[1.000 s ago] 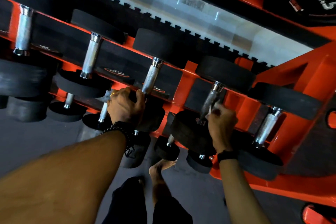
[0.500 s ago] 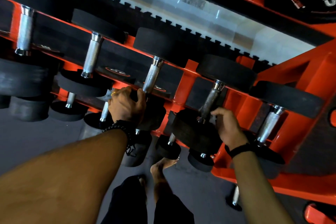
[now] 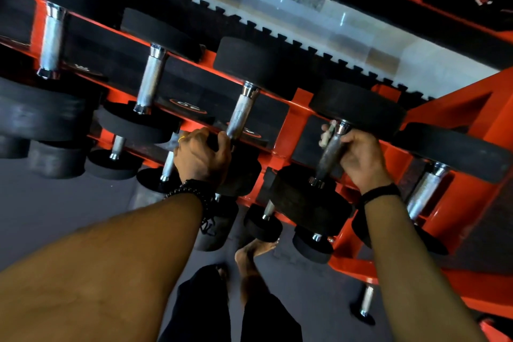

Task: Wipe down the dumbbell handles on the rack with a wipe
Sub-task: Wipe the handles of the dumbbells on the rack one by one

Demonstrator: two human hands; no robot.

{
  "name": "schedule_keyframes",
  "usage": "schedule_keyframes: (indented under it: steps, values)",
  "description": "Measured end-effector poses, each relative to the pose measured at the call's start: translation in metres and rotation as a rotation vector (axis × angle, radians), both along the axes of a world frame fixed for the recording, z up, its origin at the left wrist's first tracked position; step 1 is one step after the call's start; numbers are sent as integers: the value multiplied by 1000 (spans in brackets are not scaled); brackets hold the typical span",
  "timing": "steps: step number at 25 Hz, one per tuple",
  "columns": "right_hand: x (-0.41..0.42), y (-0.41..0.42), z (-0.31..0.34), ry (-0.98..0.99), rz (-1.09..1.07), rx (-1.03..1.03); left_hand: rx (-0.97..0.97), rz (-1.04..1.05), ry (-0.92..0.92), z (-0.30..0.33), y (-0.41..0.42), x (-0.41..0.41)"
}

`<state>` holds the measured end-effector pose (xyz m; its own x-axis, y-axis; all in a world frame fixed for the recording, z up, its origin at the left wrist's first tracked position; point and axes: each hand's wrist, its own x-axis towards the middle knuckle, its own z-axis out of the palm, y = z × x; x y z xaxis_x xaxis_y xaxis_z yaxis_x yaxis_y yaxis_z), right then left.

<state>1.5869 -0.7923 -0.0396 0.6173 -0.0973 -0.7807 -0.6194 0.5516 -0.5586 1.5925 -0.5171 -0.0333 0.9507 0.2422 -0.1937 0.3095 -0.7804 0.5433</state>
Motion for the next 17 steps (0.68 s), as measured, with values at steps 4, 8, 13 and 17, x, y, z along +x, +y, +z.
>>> schedule_keyframes:
  steps: [4, 8, 13, 17]
  values:
    - [-48, 20, 0, 71, 144, -163, -9, 7, -4, -2, 2, 0]
    - [-41, 16, 15, 68, 15, -282, -9, 4, -4, -5, 2, 0]
    - [-25, 23, 12, -61, -43, -507, -6, 3, -4, -4, 2, 0]
    - [-28, 42, 13, -24, 22, -562, 3, 8, 6, -1, 1, -1]
